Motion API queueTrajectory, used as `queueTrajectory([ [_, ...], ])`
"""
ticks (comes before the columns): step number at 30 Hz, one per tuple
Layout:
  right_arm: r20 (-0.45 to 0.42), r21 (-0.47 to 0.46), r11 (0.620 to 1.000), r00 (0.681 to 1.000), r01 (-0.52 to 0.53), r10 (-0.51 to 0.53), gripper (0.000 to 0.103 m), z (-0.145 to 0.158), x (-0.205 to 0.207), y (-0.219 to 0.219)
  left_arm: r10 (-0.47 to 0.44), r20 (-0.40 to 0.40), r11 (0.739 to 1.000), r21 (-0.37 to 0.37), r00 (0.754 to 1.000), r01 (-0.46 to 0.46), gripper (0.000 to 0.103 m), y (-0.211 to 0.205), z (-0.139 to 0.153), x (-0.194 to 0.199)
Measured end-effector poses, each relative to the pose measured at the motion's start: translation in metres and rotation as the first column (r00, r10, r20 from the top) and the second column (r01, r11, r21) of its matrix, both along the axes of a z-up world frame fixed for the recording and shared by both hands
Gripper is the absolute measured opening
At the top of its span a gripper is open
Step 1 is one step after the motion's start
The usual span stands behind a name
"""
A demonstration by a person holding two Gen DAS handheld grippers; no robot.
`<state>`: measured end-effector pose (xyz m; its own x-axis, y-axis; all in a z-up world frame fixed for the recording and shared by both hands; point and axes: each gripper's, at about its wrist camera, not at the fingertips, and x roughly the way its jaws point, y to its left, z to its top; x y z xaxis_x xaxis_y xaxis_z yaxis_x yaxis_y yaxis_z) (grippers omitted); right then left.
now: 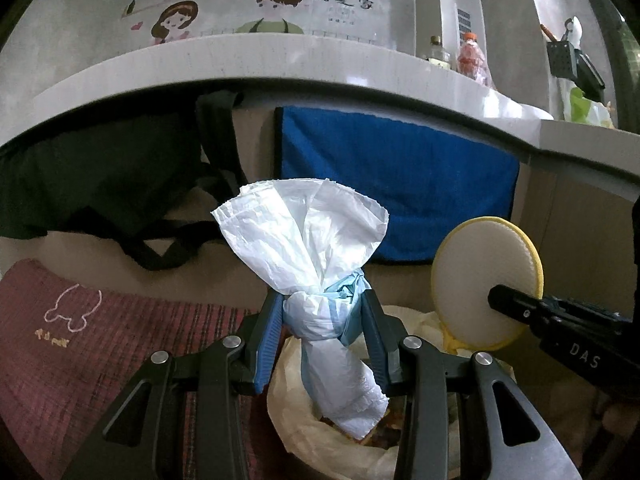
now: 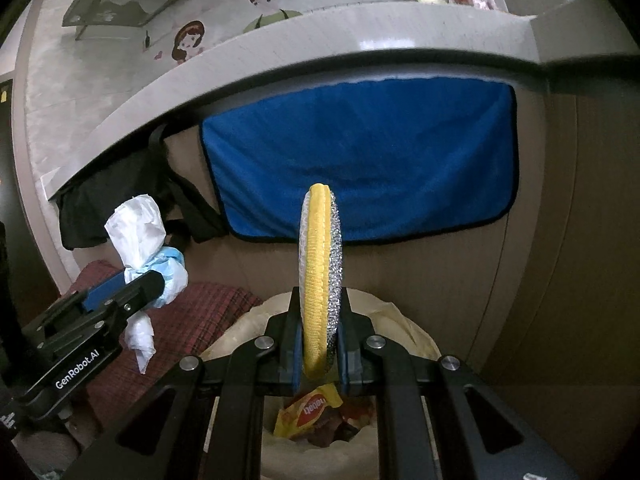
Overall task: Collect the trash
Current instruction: 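Carry the white tissue bundle and yellow-rimmed round sponge over the bin, then open both grippers to drop the tissue bundle and sponge into the bin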
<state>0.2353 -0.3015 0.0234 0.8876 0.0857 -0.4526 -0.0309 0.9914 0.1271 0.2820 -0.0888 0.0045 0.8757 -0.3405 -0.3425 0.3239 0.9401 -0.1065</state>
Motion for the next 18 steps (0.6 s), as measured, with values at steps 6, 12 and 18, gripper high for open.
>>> queueTrajectory([
  [6, -0.019, 0.005, 1.0, 1.0, 0.0, 0.0, 0.012, -0.008, 0.01, -0.002, -0.003, -0.03, 1.0, 0.001, 1.0, 0.003, 0.04, -0.004, -0.01, 0.009],
  [12, -0.041, 0.006, 1.0, 0.999, 0.002, -0.002, 0.012, -0.014, 0.021, -0.002, -0.01, -0.057, 1.0, 0.001, 0.998, 0.011, 0.04, -0.007, -0.018, 0.018],
  [18, -0.063, 0.015, 1.0, 0.998, 0.006, -0.005, 0.013, -0.022, 0.029, -0.002, -0.019, -0.109, 1.0, -0.011, 0.994, 0.018, 0.04, -0.009, -0.028, 0.028],
])
